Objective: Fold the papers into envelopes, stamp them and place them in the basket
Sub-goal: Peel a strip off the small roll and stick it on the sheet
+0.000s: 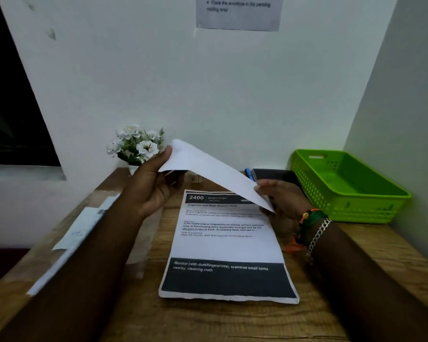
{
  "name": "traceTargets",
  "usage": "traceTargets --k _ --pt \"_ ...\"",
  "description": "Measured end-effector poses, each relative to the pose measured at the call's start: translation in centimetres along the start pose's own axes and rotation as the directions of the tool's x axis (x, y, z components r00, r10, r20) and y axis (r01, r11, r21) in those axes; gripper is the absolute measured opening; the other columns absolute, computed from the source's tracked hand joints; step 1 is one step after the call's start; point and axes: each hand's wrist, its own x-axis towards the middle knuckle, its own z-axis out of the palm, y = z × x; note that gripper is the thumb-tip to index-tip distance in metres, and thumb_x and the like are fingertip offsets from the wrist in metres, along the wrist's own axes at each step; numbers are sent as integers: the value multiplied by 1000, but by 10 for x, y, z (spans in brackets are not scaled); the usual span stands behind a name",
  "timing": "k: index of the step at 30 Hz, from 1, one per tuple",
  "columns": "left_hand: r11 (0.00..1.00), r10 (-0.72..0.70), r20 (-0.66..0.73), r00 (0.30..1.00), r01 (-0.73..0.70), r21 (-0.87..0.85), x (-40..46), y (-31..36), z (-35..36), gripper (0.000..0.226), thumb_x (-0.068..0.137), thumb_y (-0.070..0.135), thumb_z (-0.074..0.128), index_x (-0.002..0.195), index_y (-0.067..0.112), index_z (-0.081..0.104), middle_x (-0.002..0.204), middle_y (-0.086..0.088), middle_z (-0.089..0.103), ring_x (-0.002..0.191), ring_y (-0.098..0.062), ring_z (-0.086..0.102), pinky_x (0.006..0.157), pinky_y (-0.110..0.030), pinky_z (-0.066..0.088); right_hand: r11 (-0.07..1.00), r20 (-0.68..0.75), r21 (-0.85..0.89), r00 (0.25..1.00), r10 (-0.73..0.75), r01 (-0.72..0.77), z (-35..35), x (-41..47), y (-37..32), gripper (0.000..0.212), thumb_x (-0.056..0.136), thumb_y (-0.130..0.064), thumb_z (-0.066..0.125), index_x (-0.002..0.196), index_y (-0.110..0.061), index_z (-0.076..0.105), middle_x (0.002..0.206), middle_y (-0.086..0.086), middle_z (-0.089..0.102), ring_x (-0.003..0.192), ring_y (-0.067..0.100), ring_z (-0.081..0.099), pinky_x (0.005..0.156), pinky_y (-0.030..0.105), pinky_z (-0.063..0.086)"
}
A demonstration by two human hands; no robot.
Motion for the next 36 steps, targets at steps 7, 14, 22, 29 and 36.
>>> traceTargets --k 7,14,22,29,36 --pt "410 84 -265 961 209 888 13 17 -57 23 90 23 78 94 1 74 78 -15 74 54 -15 66 46 -24 47 873 -40 -468 983 -179 140 -20 14 4 40 70 -2 87 102 -11 65 79 6 67 72 21 64 66 30 54" --pt "100 152 -263 953 249 963 24 -1 -71 23 78 15 88 89 -2 77 88 -12 74 73 -16 61 72 -27 47 586 110 -775 964 -243 236 -19 17 16 34 63 -25 95 88 -21 73 75 -6 68 74 12 63 73 23 46" --pt "55 220 -206 953 199 979 26 -9 -72 40 65 7 93 92 15 65 87 1 67 76 -17 68 70 -30 54 482 144 -841 961 -238 246 -21 18 18 35 66 -35 92 93 -22 74 101 -2 68 93 13 62 81 21 43" --pt "-133 267 63 962 -27 991 92 -43 -24 49 76 34 82 116 23 56 96 -4 64 89 -24 63 72 -32 48 525 127 -796 931 -343 302 -20 20 19 19 72 -39 85 81 -24 76 81 -6 73 79 9 66 74 22 47" --pt "-264 90 99 991 -73 962 162 -74 -25 52 96 30 60 145 27 46 130 -10 65 119 -34 60 100 -37 47 476 121 -791 861 -494 384 -16 21 19 7 74 -36 73 73 -29 73 68 -6 70 72 14 69 70 33 58"
